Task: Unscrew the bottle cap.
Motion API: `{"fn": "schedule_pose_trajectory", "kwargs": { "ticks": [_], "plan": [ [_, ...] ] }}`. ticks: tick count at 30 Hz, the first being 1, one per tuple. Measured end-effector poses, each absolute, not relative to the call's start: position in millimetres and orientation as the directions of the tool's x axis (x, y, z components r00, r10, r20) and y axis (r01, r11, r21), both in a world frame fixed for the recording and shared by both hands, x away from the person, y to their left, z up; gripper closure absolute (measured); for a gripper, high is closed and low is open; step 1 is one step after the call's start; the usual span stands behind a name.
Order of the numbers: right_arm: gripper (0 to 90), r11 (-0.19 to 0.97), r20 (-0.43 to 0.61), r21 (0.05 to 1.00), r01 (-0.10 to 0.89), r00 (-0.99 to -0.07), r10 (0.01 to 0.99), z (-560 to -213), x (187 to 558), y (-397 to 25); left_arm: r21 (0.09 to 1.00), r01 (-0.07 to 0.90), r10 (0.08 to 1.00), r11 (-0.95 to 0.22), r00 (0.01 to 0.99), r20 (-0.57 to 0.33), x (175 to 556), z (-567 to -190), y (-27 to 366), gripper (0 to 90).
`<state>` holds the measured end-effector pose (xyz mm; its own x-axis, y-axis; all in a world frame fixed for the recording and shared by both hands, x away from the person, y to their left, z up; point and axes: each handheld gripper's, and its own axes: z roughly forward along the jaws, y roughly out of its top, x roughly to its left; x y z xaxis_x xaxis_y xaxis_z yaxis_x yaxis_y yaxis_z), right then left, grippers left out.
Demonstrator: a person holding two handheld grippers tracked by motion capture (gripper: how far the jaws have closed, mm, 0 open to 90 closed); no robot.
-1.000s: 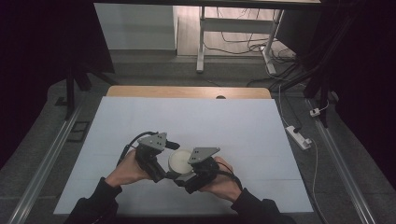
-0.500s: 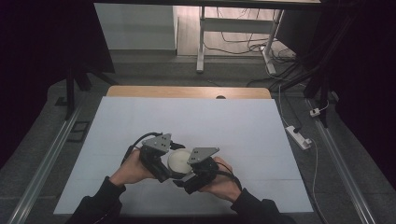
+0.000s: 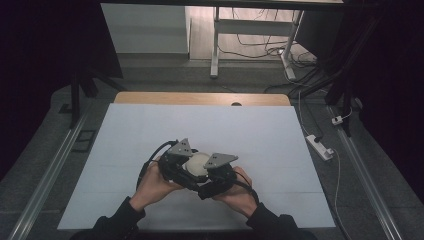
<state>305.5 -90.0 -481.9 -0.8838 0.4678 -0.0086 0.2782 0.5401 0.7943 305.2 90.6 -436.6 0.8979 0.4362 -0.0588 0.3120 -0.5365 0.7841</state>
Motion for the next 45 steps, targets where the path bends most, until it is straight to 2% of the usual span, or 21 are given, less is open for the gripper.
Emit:
{"fn": "schedule_pose_trajectory", "kwargs": {
  "ticks": [4,8,13,21,24,28,40,42,45],
  "plan": [
    [6.4,0.538,-0.002,0.802,0.261,-0.898,0.439,-480.6,304.4,-90.6,0.8,0.293,0.374,-0.524,0.923,-0.094,306.7,-431.9,99.0,2.4],
    [6.4,0.542,0.006,0.804,0.247,-0.913,0.408,-480.7,304.1,-90.9,0.803,0.234,0.292,-0.548,0.953,-0.078,305.8,-423.4,111.5,1.1],
    [6.4,0.556,0.016,0.806,0.203,-0.947,0.322,-479.8,299.6,-88.7,0.778,0.144,0.186,-0.611,0.982,-0.035,304.4,-421.6,120.9,1.5],
    [6.4,0.577,0.003,0.808,0.122,-0.979,0.203,-478.9,287.8,-81.9,0.766,0.054,0.054,-0.641,0.998,-0.026,300.1,-426.7,115.3,5.8],
    [6.4,0.576,-0.003,0.809,0.119,-0.978,0.208,-478.3,287.7,-82.4,0.77,0.049,0.077,-0.636,0.997,-0.001,297.9,-426.2,113.6,7.8],
    [6.4,0.566,-0.004,0.811,0.148,-0.966,0.257,-477.8,290.9,-84.1,0.778,0.105,0.152,-0.62,0.988,-0.012,299.8,-427.0,110.8,8.1],
    [6.4,0.549,-0.028,0.799,0.246,-0.897,0.442,-481.8,301.1,-87.8,0.767,0.321,0.464,-0.555,0.885,-0.035,298.7,-429.8,87.7,8.1],
    [6.4,0.542,-0.023,0.799,0.262,-0.886,0.462,-482.5,302.4,-88.2,0.769,0.329,0.48,-0.548,0.877,-0.032,298.7,-430.8,85.1,8.0],
    [6.4,0.54,-0.02,0.798,0.268,-0.884,0.468,-482.7,302.7,-89.0,0.771,0.311,0.451,-0.556,0.892,-0.034,300.1,-429.8,87.0,6.3]
  ]
}}
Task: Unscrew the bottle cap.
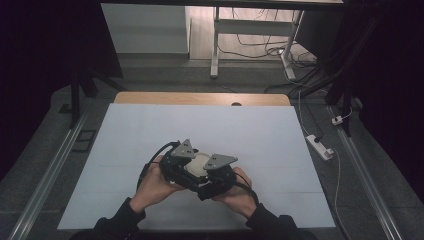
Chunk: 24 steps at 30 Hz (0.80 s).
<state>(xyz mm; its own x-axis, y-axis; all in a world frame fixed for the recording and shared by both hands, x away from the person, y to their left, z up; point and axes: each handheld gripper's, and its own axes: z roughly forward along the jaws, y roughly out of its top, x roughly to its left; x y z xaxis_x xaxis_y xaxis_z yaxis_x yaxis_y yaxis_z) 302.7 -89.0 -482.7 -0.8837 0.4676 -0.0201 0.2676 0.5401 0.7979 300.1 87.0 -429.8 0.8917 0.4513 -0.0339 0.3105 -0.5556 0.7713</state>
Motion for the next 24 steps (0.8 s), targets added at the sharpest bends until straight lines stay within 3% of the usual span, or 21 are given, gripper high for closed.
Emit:
{"fn": "schedule_pose_trajectory", "kwargs": {
  "ticks": [4,15,20,24],
  "plan": [
    [6.4,0.536,-0.012,0.804,0.258,-0.893,0.449,-482.0,303.3,-90.3,0.783,0.273,0.391,-0.559,0.92,-0.042,300.0,-421.0,97.4,0.3],
    [6.4,0.558,0.007,0.814,0.159,-0.964,0.264,-479.3,294.2,-86.5,0.739,0.091,0.151,-0.667,0.988,0.015,296.6,-421.0,109.3,2.6],
    [6.4,0.566,-0.002,0.815,0.127,-0.975,0.223,-478.8,288.6,-83.4,0.752,0.073,0.108,-0.655,0.994,-0.003,297.6,-424.5,109.9,7.2],
    [6.4,0.569,-0.009,0.811,0.136,-0.97,0.244,-478.6,290.2,-84.4,0.761,0.104,0.154,-0.64,0.988,-0.005,298.3,-426.0,108.4,7.6]
  ]
}}
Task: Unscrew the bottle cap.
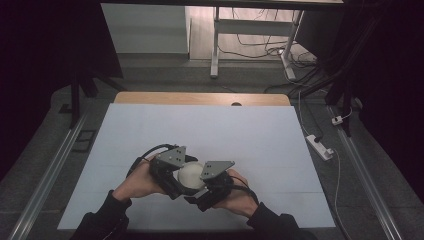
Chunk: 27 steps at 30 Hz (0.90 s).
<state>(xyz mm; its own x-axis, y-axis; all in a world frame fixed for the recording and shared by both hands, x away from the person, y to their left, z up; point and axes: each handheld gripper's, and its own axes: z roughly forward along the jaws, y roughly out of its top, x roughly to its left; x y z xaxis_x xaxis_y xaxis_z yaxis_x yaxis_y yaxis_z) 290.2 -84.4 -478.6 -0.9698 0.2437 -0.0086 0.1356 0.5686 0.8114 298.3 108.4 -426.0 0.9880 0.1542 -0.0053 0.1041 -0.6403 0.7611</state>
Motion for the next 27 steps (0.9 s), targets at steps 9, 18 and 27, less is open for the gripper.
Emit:
{"fn": "schedule_pose_trajectory", "kwargs": {
  "ticks": [9,18,27],
  "plan": [
    [6.4,0.559,-0.015,0.799,0.223,-0.921,0.389,-482.1,299.4,-86.8,0.753,0.263,0.377,-0.604,0.926,-0.021,301.3,-429.7,93.2,7.8],
    [6.4,0.535,-0.005,0.801,0.268,-0.891,0.454,-483.1,304.9,-90.1,0.76,0.315,0.455,-0.568,0.89,-0.029,303.0,-429.8,85.8,7.9],
    [6.4,0.543,-0.012,0.797,0.262,-0.893,0.449,-486.1,305.7,-90.4,0.77,0.313,0.459,-0.556,0.888,-0.03,301.4,-425.4,89.8,7.9]
  ]
}}
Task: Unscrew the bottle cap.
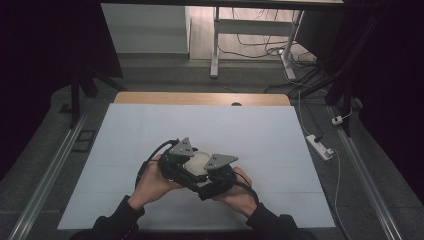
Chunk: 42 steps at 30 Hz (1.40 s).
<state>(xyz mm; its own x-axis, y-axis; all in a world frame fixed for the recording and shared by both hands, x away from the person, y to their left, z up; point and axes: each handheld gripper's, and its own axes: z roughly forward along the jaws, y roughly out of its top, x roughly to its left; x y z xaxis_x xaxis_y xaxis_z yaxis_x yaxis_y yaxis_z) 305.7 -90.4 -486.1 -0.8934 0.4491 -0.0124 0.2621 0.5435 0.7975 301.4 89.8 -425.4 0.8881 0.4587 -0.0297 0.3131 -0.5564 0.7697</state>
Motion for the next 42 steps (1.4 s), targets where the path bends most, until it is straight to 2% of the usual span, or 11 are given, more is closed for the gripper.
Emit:
{"fn": "schedule_pose_trajectory", "kwargs": {
  "ticks": [13,42],
  "plan": [
    [6.4,0.536,-0.011,0.798,0.274,-0.884,0.468,-486.2,310.2,-95.9,0.787,0.328,0.494,-0.522,0.869,-0.034,298.8,-419.2,105.7,7.9],
    [6.4,0.513,-0.019,0.806,0.295,-0.854,0.521,-481.7,326.0,-113.3,0.789,0.334,0.498,-0.516,0.866,-0.041,280.3,-426.6,126.8,7.9]
  ]
}}
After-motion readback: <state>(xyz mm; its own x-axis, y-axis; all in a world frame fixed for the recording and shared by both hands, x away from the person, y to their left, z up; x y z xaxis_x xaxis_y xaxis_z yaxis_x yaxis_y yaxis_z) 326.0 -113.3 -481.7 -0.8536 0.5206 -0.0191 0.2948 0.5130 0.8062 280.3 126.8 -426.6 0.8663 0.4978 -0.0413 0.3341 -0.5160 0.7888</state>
